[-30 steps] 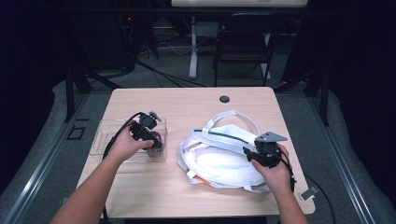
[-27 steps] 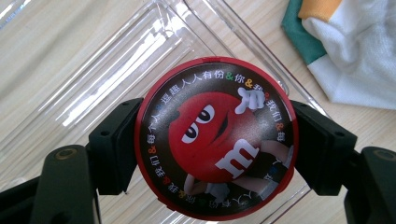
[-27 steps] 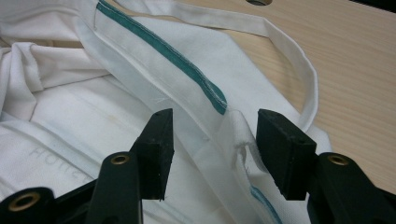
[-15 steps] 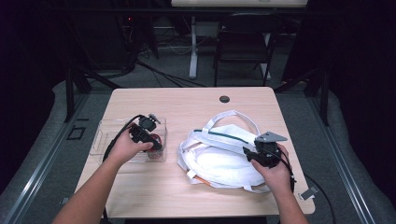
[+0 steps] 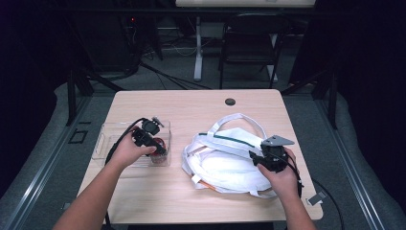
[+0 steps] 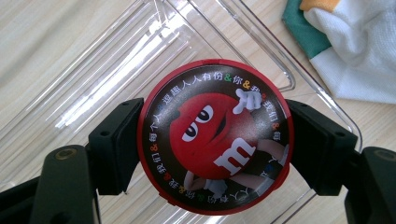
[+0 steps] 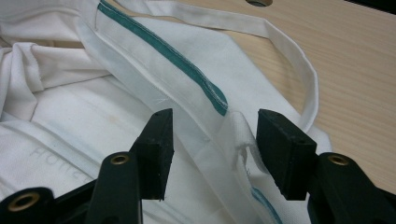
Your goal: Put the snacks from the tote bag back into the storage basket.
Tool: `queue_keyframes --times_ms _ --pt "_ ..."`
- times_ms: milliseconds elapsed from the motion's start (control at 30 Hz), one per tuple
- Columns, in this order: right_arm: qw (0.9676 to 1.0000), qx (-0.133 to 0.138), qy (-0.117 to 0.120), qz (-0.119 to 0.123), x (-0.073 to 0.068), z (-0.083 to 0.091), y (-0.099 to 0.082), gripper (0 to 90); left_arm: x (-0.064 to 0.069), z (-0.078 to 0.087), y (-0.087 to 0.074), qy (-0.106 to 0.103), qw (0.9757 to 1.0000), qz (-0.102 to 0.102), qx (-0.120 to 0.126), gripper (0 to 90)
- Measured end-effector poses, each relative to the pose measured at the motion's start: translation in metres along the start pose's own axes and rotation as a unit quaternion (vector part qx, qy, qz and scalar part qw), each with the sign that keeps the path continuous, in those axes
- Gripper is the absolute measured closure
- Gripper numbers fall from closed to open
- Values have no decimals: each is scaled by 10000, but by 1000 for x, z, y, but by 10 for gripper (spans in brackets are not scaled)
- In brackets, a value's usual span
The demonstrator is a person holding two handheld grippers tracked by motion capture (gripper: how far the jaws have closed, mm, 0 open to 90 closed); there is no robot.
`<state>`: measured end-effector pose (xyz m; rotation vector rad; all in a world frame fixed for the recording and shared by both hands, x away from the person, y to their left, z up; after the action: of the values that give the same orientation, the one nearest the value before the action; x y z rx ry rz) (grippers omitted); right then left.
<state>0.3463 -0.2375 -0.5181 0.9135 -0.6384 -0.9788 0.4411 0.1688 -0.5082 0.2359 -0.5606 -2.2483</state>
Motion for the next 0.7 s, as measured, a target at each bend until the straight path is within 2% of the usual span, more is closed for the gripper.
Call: queue_keyframes --times_ms 300,400,700 --pt "10000 2 2 -2 0 0 0 467 -1 0 0 -20 10000 55 -26 251" --pt "10000 -18 -5 -13 0 0 0 467 -1 -1 0 -27 9999 140 19 251" --pt "10000 1 4 -2 0 0 0 464 -2 -1 0 -49 9998 170 21 251"
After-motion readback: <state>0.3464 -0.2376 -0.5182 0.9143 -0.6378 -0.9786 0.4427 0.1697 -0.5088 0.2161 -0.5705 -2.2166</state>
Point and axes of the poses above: each handheld gripper's, and its own axes: z roughly backward along the jaws, y roughly out of its top, x roughly to its right, the point moved 1 cm from there along -z, roughly forward along the jaws, and after that the axes turned 10 degrees about x, right-handed, at the moved point
